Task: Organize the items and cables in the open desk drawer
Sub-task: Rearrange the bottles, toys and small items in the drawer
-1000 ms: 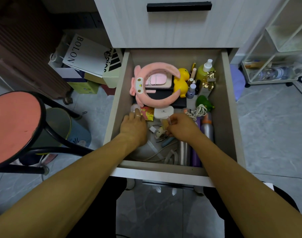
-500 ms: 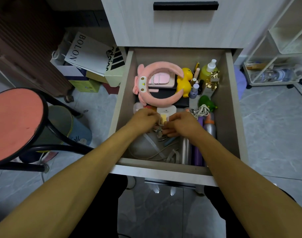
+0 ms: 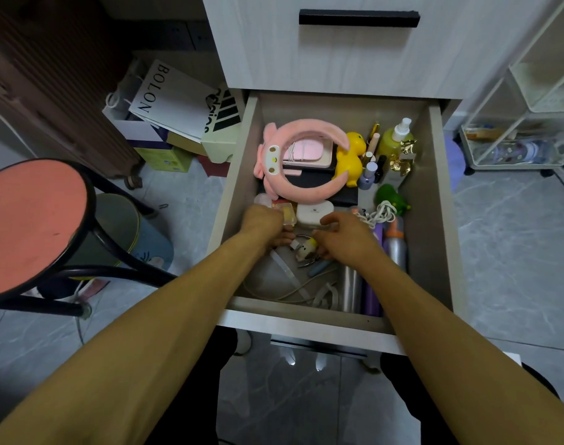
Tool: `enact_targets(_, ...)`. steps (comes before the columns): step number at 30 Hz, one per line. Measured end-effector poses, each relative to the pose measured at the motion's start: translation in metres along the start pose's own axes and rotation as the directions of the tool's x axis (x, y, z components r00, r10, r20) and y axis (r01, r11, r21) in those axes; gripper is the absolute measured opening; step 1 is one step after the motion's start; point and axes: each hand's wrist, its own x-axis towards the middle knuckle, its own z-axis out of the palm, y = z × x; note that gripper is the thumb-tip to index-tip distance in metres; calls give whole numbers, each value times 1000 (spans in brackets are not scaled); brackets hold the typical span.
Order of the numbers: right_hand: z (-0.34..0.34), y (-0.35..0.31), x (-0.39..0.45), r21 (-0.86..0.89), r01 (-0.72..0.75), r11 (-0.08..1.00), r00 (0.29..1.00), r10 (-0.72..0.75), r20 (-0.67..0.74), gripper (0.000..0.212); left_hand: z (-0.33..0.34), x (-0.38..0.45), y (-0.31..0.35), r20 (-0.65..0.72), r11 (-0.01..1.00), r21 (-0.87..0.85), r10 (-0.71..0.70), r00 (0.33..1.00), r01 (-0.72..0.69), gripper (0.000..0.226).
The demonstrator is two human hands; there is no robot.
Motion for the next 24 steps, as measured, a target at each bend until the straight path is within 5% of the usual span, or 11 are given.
enact_targets(4,-2,3,0,2,-5,1000,1000,5,-10,28,3,15,-5,-145,944,257,250,957,-207,12)
enact_targets(9,-3,2,3,-45,25,999,1000,-24,6,27,-3,22,-16,-128,836,438,421,898,-329,15)
enact_targets(12,-1,3,2,-70,29,997,999,-28,16,24,-10,17,-19,-25,688,581,549,835,-435,14)
enact_targets(15,-1,2,1,-91,42,995,999,-41,16,17,-13,9,-25,117,424,770,640,759,-477,23)
enact_targets(19,-2,1,0,-86,47,995,999,-46,8,13,-11,3,-31,224,182,906,563,796,-383,58)
enact_targets(24,-3,0,-1,-72,42,997,999,-41,14,17,-15,6,-31,237,219,917,373,897,-333,77)
